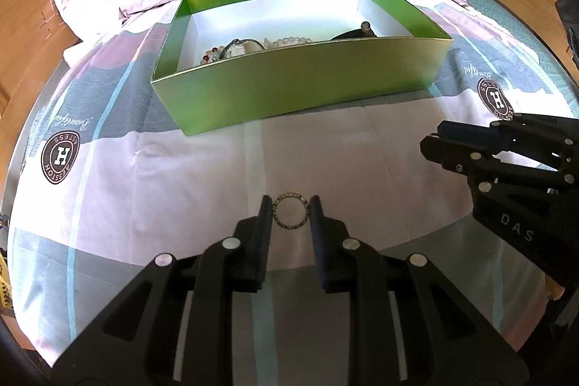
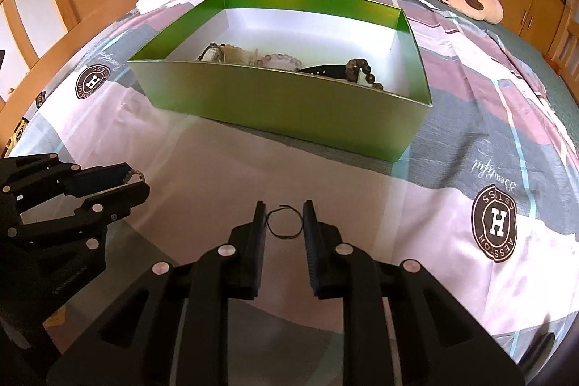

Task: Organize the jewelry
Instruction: 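Carry both rings into the green box and open both tools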

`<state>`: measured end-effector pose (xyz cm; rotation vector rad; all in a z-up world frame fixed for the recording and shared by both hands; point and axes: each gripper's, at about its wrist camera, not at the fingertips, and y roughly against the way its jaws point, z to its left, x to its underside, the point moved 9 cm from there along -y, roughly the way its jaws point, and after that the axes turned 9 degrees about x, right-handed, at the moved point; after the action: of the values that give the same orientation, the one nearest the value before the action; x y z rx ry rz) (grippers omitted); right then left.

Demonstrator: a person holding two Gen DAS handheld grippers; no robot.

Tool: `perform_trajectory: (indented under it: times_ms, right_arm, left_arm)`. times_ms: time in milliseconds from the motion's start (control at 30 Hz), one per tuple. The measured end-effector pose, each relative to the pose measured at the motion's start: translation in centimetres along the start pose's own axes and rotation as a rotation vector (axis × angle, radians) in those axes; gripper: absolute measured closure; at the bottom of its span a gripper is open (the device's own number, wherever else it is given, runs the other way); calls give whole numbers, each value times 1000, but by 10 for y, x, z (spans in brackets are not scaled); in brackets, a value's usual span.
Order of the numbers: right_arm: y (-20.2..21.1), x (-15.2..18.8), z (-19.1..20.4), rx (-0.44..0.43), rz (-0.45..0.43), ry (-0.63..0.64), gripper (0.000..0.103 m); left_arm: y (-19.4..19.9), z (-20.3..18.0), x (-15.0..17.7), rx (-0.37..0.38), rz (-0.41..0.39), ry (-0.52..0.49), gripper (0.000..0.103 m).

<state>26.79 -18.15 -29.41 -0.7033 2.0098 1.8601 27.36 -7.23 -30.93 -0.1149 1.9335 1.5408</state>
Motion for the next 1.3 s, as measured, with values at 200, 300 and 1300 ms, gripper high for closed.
perform_trajectory:
  times_ms: [200, 300, 1300]
  right_arm:
    - [-2, 2, 3, 9, 4, 14, 83]
    - [-3, 3, 5, 9, 8, 20, 83]
    - [-65, -147, -81, 23, -101, -206, 42]
  left_arm:
    - [-1, 0, 1, -6, 3, 1, 82]
    - [-2, 0, 1, -7, 4, 1, 82]
    - [-64, 87, -189, -54, -19, 199, 54]
